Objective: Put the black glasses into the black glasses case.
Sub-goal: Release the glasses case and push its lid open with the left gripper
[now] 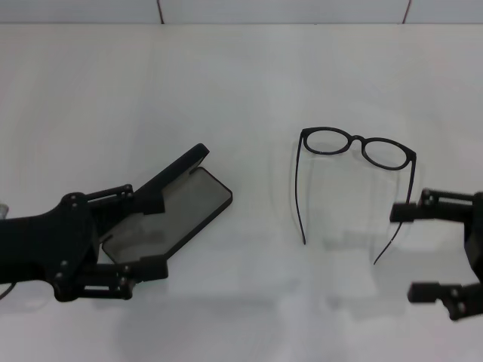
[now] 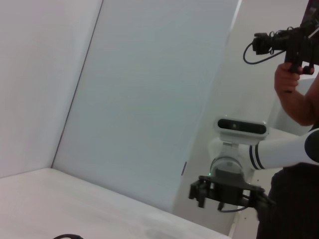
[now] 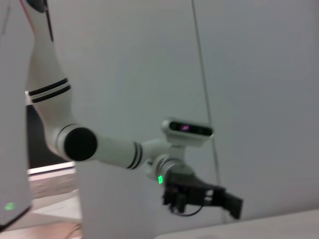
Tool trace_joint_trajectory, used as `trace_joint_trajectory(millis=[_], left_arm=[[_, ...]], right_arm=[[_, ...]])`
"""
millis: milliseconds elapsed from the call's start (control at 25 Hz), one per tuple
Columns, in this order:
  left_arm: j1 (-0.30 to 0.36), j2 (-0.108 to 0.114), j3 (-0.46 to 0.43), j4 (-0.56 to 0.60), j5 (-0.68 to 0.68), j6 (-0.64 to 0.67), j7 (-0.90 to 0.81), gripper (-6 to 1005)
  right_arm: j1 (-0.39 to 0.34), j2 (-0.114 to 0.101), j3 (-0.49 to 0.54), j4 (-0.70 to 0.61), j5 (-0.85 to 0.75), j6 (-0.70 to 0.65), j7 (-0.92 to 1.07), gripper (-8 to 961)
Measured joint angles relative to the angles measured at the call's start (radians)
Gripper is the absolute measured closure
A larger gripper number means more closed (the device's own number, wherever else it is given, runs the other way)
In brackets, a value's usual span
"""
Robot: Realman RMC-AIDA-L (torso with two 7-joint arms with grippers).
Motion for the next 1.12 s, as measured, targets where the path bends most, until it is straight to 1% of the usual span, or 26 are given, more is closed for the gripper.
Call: trace_joint_trajectory(millis=[80, 200, 360, 520, 680, 840, 880, 960, 1000, 1080, 1120], left_arm=[[-0.015, 0.01, -0.002, -0.024, 0.001, 0.001, 0.001, 114], [-0.023, 0.018, -0.002, -0.044, 0.002, 0.001, 0.018, 118], [-0.019, 0.018, -0.002, -0.065, 0.002, 0.001, 0.076, 123], [-0.017, 0.022, -0.002, -0.096, 0.003, 0.0, 0.105, 129], [-0.023, 0.024, -0.006, -0.105, -0.001, -0.002, 0.117, 134], [-0.043, 0.016, -0.091, -0.105, 0.004, -0.022, 0.117, 140], [-0.054, 0.014, -0.13, -0.102, 0.012, -0.052, 0.114, 141], [-0.08, 0.015, -0.175, -0.086, 0.037, -0.129, 0.065, 144], [-0.092, 0.018, -0.181, -0.073, 0.05, -0.157, 0.028, 145], [-0.121, 0.026, -0.186, -0.008, 0.106, -0.216, -0.112, 148], [-0.133, 0.026, -0.186, 0.044, 0.159, -0.239, -0.202, 149]], right_arm=[[-0.002, 0.015, 0.031, 0.005, 0.0, 0.017, -0.033, 86], [0.001, 0.021, 0.033, 0.02, 0.001, 0.052, -0.054, 86], [0.016, 0.022, 0.023, 0.056, 0.029, 0.065, -0.056, 88], [0.041, 0.026, 0.011, 0.08, 0.034, 0.078, -0.062, 89], [0.048, 0.027, 0.01, 0.092, 0.035, 0.084, -0.068, 90], [0.044, 0.026, 0.011, 0.094, 0.035, 0.09, -0.073, 91], [0.041, 0.026, 0.014, 0.095, 0.035, 0.096, -0.073, 91], [0.032, 0.025, 0.018, 0.098, 0.04, 0.105, -0.074, 92], [0.026, 0.024, 0.019, 0.101, 0.044, 0.107, -0.074, 92], [0.013, 0.021, 0.02, 0.107, 0.05, 0.108, -0.074, 93], [0.005, 0.019, 0.021, 0.109, 0.053, 0.109, -0.074, 93]])
